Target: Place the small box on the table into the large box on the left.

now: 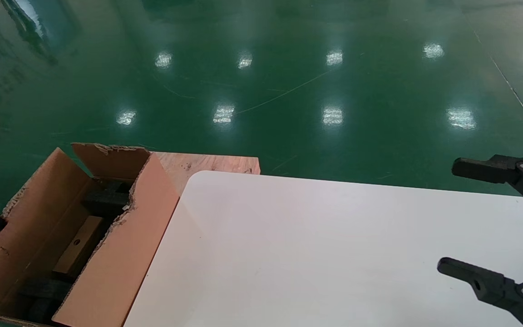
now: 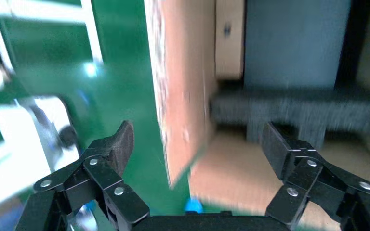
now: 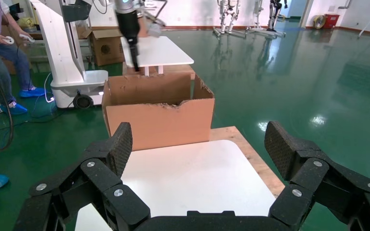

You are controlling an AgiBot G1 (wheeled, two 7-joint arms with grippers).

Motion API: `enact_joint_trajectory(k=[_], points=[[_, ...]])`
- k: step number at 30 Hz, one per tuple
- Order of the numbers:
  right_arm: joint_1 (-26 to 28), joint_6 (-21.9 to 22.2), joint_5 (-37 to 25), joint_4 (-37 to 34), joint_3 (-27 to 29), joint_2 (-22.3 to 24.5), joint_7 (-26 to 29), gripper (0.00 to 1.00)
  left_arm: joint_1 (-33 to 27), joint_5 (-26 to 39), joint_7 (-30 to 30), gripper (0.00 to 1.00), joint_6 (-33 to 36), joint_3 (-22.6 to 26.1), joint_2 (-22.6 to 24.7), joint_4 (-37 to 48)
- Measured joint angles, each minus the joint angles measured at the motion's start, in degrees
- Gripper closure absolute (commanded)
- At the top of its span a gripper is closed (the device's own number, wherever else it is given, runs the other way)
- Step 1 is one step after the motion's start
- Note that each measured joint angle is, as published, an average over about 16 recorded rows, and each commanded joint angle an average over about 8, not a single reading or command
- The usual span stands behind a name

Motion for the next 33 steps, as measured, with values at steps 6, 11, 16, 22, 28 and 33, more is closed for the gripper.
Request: enact_joint_trajectory(k=[6,11,16,22,28,33], points=[[0.0,0.0,0.0,0.0,0.0,0.0,0.0,0.0,2.4,-2.56,3.17,0.0,-6.37,-3.35,4.91,0.01],[0.0,0.0,0.0,0.0,0.0,0.0,0.0,0.0,4.96,-6.36,7.05,0.0,-11.46,-7.11,9.91,0.86],[0.0,0.0,0.0,0.0,0.0,0.0,0.0,0.0,7.1,-11.09,11.42,0.0,-15.32,-11.3,14.58,2.01],[0.0,0.01,0.0,0.0,0.0,0.0,0.0,0.0,8.68,-16.27,15.92,0.0,-18.41,-15.79,18.86,2.96],[0.0,0.02,0.0,-0.01,0.0,0.01,-0.01,0.0,10.43,-19.39,18.77,0.0,-19.37,-19.78,20.58,3.04],[0.0,0.02,0.01,-0.01,0.0,0.01,-0.01,0.0,13.84,-20.96,20.93,0.0,-18.4,-24.66,20.49,2.16]])
